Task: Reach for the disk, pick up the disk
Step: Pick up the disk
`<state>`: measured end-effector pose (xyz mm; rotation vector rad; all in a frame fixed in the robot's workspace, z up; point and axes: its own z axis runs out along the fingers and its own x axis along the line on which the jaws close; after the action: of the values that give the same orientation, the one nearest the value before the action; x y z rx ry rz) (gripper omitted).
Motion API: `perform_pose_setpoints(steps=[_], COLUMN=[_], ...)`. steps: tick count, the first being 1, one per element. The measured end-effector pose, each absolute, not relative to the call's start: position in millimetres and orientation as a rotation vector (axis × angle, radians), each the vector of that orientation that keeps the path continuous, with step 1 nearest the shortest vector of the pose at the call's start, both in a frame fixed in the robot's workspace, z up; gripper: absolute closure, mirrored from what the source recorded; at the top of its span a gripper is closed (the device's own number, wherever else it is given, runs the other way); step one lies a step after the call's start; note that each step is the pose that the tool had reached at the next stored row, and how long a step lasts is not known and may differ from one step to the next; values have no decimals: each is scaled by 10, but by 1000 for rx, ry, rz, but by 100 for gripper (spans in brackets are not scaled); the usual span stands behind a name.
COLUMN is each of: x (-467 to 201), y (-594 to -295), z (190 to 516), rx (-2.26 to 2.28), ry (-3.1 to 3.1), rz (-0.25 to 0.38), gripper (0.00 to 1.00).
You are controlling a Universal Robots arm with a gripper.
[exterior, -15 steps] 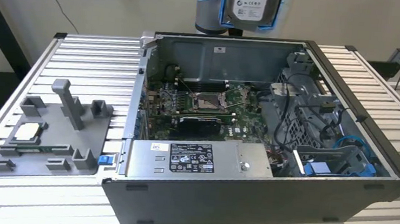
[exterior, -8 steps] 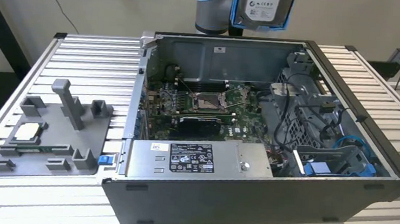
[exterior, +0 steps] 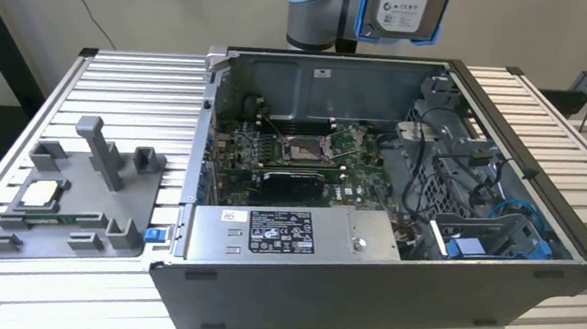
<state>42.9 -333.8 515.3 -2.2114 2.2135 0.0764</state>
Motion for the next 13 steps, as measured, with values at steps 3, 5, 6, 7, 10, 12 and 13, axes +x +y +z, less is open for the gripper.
perform_pose_setpoints(steps=[3, 5, 6, 7, 10, 12, 13], x=[500, 546, 568, 587, 651, 695, 721], y=[-3338, -3338, -3338, -3338, -3338, -3338, -3338], z=[5153, 5153, 5153, 5153, 5153, 5153, 5153], rx=[-2211, -2212, -2211, -2211, -2211, -2212, -2211], ry=[2213, 2214, 2214, 2214, 2214, 2214, 2214], rz=[76, 76, 76, 76, 76, 76, 76], gripper=[100, 100, 100, 100, 100, 100, 100])
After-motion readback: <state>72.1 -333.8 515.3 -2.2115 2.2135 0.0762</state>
